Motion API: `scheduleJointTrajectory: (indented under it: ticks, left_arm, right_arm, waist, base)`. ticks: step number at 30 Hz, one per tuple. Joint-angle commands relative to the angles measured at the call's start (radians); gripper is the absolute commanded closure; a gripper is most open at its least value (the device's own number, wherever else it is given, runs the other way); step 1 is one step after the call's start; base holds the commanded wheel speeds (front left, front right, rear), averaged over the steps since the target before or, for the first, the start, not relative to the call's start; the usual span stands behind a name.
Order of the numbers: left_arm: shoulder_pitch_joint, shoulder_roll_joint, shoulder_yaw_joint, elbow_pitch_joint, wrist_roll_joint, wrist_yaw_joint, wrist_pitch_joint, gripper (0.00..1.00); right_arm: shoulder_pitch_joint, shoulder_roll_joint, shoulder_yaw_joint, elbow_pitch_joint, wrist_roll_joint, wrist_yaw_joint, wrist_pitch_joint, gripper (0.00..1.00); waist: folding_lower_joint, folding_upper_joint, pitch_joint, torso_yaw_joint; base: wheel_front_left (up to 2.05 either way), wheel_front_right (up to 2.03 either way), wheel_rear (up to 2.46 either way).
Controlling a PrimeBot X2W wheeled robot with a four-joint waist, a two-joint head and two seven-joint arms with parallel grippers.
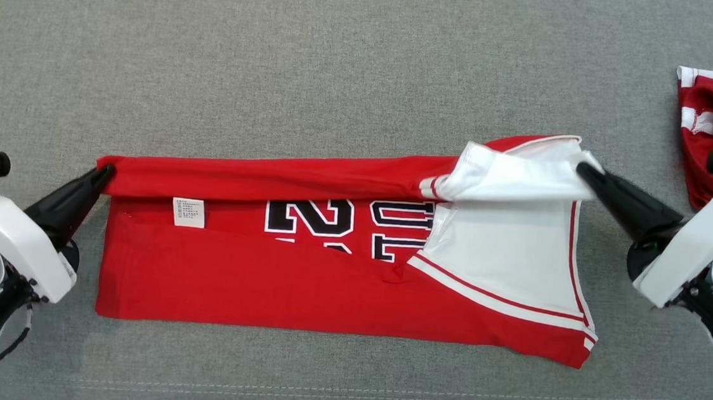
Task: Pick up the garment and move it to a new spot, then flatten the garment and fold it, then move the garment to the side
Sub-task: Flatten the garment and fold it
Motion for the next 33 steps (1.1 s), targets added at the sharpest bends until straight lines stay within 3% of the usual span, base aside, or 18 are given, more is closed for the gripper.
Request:
scheduleJointTrajectory:
  ticks: [1,14,28,29,30,31,33]
  left_arm:
    - [0.006,0.045,0.038,0.003,0.004,0.0,-0.013,1.0]
    - [0.099,0.013,0.041,0.026,0.002,0.0,-0.013,1.0]
    - [0.175,-0.001,0.058,0.04,0.015,0.0,-0.013,1.0]
    - [0.178,-0.005,0.06,0.046,0.018,0.0,-0.013,0.71]
    - [0.181,-0.009,0.062,0.055,0.022,0.0,-0.013,0.29]
    - [0.185,-0.014,0.064,0.064,0.025,0.0,-0.013,0.0]
    - [0.195,-0.028,0.086,0.089,0.039,0.0,-0.013,0.0]
  right_arm:
    - [0.051,-0.028,0.006,-0.028,0.014,0.004,-0.001,1.0]
    - [0.162,-0.042,0.048,-0.081,0.071,0.004,-0.007,1.0]
    - [0.222,-0.027,0.075,-0.046,0.105,0.004,-0.015,0.98]
    - [0.225,-0.027,0.081,-0.037,0.105,0.004,-0.007,0.66]
    - [0.227,-0.026,0.085,-0.031,0.104,0.004,-0.003,0.38]
    - [0.229,-0.024,0.085,-0.025,0.108,0.004,-0.004,0.0]
    - [0.24,-0.024,0.081,-0.018,0.13,0.004,0.001,0.0]
  waist:
    - [0.0,0.0,-0.007,-0.002]
    - [0.0,0.0,-0.067,-0.014]
    - [0.0,0.0,-0.114,-0.016]
    - [0.0,0.0,-0.115,-0.015]
    - [0.0,0.0,-0.116,-0.014]
    - [0.0,0.0,-0.119,-0.013]
    - [0.0,0.0,-0.129,-0.008]
  base:
    - [0.0,0.0,0.0]
    - [0.0,0.0,0.0]
    - [0.0,0.0,0.0]
    - [0.0,0.0,0.0]
    - [0.0,0.0,0.0]
    - [0.0,0.0,0.0]
    - [0.0,0.0,0.0]
